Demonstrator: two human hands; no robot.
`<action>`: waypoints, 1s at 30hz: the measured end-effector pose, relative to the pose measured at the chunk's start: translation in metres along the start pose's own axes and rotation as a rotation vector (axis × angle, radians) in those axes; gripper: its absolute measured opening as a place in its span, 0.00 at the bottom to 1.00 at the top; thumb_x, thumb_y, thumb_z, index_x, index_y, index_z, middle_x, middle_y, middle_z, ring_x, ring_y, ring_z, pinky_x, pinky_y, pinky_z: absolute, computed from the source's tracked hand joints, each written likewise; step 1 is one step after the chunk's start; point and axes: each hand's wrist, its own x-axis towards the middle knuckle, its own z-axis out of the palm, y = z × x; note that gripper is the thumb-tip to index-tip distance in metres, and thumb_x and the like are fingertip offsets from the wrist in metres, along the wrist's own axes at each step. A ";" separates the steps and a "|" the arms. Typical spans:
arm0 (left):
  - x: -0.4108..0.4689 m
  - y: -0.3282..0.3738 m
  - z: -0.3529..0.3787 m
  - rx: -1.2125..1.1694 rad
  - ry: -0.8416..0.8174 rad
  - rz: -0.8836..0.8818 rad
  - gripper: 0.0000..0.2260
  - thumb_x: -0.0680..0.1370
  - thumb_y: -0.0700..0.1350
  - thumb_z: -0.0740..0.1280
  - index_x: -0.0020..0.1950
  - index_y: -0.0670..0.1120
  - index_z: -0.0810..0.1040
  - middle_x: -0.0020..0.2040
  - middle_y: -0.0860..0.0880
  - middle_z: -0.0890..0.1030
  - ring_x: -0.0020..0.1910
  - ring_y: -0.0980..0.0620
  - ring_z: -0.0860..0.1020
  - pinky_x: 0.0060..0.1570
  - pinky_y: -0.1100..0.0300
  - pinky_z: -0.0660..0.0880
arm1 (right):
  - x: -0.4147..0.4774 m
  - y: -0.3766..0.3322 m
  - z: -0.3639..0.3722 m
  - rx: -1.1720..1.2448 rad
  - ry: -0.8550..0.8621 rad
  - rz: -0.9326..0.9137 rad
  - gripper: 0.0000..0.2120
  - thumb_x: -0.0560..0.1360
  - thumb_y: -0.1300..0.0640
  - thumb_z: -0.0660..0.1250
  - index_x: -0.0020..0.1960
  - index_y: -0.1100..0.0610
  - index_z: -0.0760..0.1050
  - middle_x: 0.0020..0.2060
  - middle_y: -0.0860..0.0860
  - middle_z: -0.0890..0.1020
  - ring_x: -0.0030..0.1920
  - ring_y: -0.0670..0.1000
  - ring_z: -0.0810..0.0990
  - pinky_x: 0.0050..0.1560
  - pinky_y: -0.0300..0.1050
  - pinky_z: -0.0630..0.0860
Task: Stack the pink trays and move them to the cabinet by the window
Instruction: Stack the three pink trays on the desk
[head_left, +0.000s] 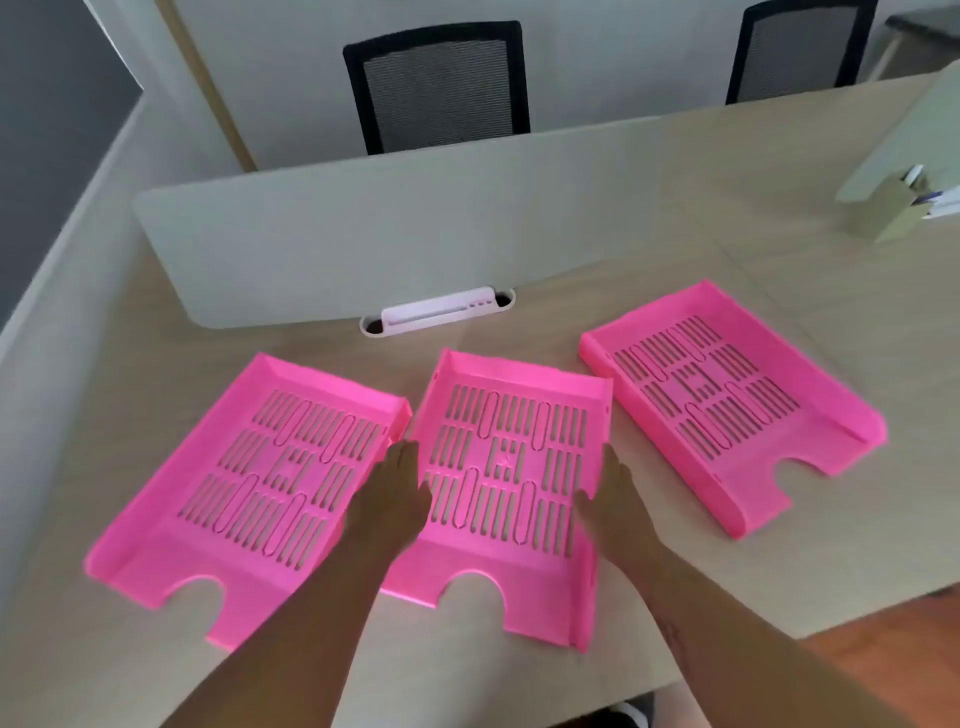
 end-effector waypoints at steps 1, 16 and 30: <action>-0.006 -0.002 0.010 -0.053 -0.038 -0.076 0.25 0.82 0.43 0.59 0.78 0.45 0.59 0.73 0.45 0.69 0.63 0.46 0.77 0.57 0.53 0.80 | -0.006 0.010 0.005 0.021 0.002 0.040 0.25 0.77 0.62 0.60 0.73 0.51 0.61 0.58 0.53 0.77 0.47 0.52 0.82 0.44 0.52 0.83; -0.085 -0.029 0.119 -0.220 -0.380 -0.348 0.08 0.78 0.42 0.65 0.56 0.43 0.78 0.42 0.51 0.82 0.33 0.56 0.79 0.29 0.62 0.74 | -0.071 0.113 0.016 -0.227 0.026 0.313 0.34 0.78 0.69 0.64 0.78 0.47 0.60 0.31 0.52 0.74 0.20 0.47 0.72 0.16 0.30 0.67; -0.092 -0.056 0.101 -0.234 -0.212 -0.447 0.11 0.79 0.49 0.66 0.56 0.43 0.80 0.47 0.50 0.83 0.39 0.51 0.80 0.38 0.55 0.79 | -0.055 0.100 0.042 -0.081 -0.199 0.231 0.45 0.79 0.67 0.62 0.77 0.34 0.39 0.57 0.67 0.75 0.30 0.49 0.77 0.36 0.46 0.82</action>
